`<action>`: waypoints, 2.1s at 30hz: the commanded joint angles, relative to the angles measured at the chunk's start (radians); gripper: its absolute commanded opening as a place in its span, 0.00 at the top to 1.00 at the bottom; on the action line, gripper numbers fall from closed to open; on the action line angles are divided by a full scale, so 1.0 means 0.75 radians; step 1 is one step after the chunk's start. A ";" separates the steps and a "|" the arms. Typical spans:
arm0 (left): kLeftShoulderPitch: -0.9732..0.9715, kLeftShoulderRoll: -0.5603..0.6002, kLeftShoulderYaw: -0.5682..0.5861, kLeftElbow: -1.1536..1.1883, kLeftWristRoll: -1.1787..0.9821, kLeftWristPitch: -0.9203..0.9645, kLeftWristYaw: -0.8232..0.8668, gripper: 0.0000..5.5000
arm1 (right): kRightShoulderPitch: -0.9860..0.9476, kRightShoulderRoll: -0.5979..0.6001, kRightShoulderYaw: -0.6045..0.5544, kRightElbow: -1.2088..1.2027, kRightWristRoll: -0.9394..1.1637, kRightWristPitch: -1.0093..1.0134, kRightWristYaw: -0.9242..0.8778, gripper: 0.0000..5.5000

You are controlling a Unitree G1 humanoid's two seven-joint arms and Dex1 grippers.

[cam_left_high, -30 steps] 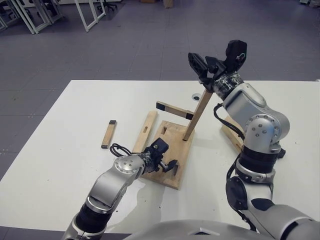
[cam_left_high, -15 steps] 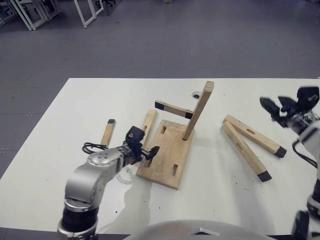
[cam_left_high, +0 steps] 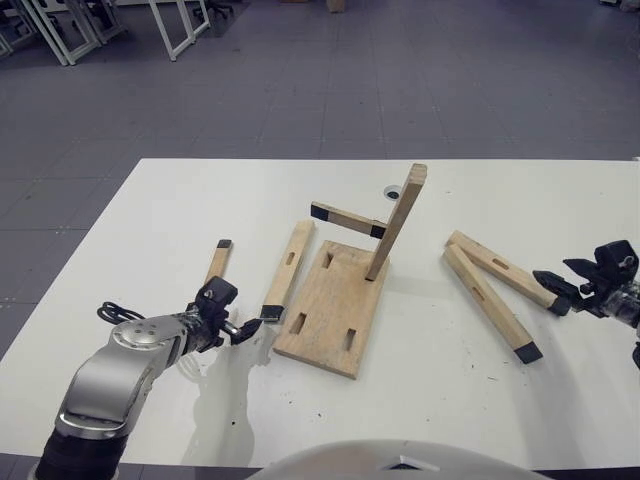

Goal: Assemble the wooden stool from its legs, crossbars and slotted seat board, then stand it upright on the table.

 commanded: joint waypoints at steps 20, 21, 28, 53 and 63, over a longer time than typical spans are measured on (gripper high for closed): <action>-0.174 -0.082 -0.332 -0.068 0.007 0.060 0.055 0.24 | -0.412 -0.086 0.474 0.905 -0.423 -0.577 0.469 0.41; -0.183 -0.084 -0.335 -0.068 0.005 0.062 0.056 0.24 | -0.405 -0.087 0.480 0.909 -0.423 -0.570 0.486 0.44; -0.205 -0.119 -0.349 -0.083 0.001 0.083 0.077 0.24 | -0.413 -0.053 0.450 0.903 -0.408 -0.515 0.428 0.63; -0.824 -0.506 0.421 0.289 -1.532 0.419 0.081 0.24 | -0.375 0.222 0.111 -0.703 1.488 0.593 -0.223 0.63; -0.849 -0.404 0.256 0.340 -1.765 0.334 0.211 0.24 | -0.425 0.223 0.303 -0.735 1.412 0.587 -0.195 0.63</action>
